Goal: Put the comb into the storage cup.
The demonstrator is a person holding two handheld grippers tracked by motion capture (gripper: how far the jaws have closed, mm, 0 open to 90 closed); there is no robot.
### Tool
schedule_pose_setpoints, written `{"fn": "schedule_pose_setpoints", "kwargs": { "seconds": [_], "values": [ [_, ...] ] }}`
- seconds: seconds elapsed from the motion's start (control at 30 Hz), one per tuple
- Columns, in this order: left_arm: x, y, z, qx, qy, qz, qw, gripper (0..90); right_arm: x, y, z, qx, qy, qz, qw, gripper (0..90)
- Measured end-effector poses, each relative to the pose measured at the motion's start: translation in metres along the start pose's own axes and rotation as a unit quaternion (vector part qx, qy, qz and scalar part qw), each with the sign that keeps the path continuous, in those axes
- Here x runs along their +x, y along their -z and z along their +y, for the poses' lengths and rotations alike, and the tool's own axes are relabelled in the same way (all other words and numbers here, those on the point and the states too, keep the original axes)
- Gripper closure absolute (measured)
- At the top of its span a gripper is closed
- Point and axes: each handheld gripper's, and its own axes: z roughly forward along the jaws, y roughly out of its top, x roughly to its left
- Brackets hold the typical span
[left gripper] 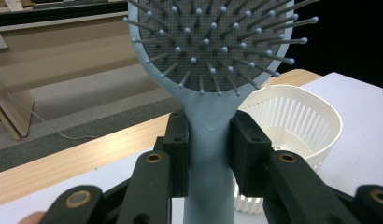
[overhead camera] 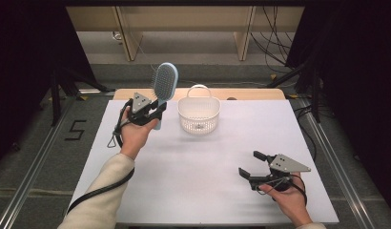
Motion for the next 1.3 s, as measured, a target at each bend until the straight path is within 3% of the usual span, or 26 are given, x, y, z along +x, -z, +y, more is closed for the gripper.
{"fn": "schedule_pose_setpoints", "kwargs": {
  "seconds": [1.3],
  "values": [
    [-0.017, -0.017, 0.017, -0.012, -0.010, -0.015, 0.9998, 69.8, 0.000, 0.002, 0.000, -0.002, 0.000, -0.001, 1.0000, 15.5]
  ]
}}
